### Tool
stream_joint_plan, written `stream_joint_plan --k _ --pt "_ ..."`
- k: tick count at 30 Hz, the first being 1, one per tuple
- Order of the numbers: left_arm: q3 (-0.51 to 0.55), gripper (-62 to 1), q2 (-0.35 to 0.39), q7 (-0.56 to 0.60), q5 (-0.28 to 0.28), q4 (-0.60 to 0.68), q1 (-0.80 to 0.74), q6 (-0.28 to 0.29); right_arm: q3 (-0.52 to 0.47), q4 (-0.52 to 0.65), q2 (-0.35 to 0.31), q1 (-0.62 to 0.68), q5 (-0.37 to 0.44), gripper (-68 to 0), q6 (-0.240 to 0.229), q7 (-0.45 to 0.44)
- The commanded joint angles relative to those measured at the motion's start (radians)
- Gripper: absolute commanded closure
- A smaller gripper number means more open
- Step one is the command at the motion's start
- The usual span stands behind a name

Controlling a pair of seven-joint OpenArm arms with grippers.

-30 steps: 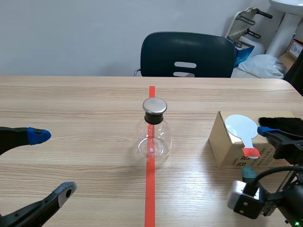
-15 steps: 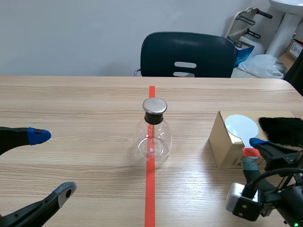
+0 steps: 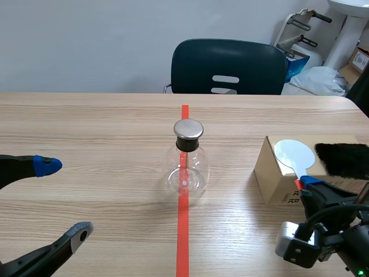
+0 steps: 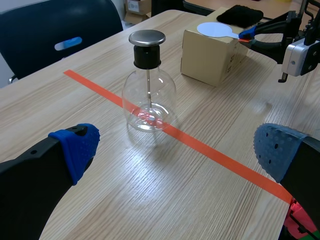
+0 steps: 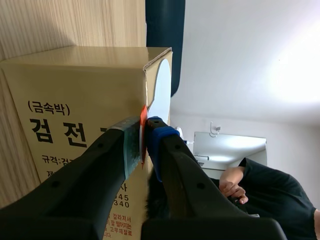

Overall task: Do the electroscope experiment.
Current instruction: 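Pick up the white charging plate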

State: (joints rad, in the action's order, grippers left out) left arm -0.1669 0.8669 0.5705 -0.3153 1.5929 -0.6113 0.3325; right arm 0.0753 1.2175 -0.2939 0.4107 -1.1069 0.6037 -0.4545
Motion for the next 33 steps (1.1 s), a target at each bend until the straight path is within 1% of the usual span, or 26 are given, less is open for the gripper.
stream_joint_plan --k 1,3,6,7,12,15,19,23,29,32,33 --pt "0.000 -62.3 -0.005 0.014 -0.011 0.013 0.008 -0.002 -0.004 0.026 -0.020 -0.004 0.012 -0.7 0.010 0.010" --pt "0.000 -62.3 -0.005 0.014 -0.011 0.013 0.008 -0.002 -0.005 0.047 -0.034 0.008 0.024 -0.7 0.017 0.022" --pt "0.000 -62.3 -0.005 0.013 -0.011 0.013 0.008 -0.002 -0.005 0.105 -0.064 0.043 0.066 -0.7 0.018 0.038" --pt "0.000 -62.3 -0.005 0.013 -0.011 0.013 0.008 -0.002 -0.005 0.128 -0.076 0.057 0.079 -0.7 0.026 0.048" --pt "0.000 -62.3 -0.005 0.014 -0.011 0.013 0.008 -0.002 -0.010 0.234 -0.135 0.126 0.169 -0.7 0.088 0.098" --pt "0.000 -62.3 -0.004 0.013 -0.011 0.013 0.008 -0.002 -0.033 0.286 -0.163 0.160 0.217 -0.7 0.139 0.106" --pt "0.000 -62.3 -0.004 0.012 -0.011 0.013 0.008 -0.004 -0.074 0.357 -0.196 0.204 0.278 -0.7 0.179 0.112" --pt "0.000 -62.3 -0.004 0.008 -0.011 0.010 0.013 -0.006 -0.115 0.426 -0.219 0.232 0.335 -0.7 0.179 0.116" --pt "0.001 -62.3 0.022 0.008 -0.012 0.009 0.016 -0.014 -0.178 0.499 -0.230 0.246 0.413 -0.7 0.179 0.116" --pt "0.001 -62.3 0.034 0.003 -0.015 0.008 0.026 -0.017 -0.192 0.521 -0.230 0.245 0.427 -0.7 0.179 0.113" --pt "0.001 -62.3 0.035 -0.016 -0.015 0.004 0.036 -0.016 -0.192 0.524 -0.230 0.240 0.427 -0.7 0.179 0.111"
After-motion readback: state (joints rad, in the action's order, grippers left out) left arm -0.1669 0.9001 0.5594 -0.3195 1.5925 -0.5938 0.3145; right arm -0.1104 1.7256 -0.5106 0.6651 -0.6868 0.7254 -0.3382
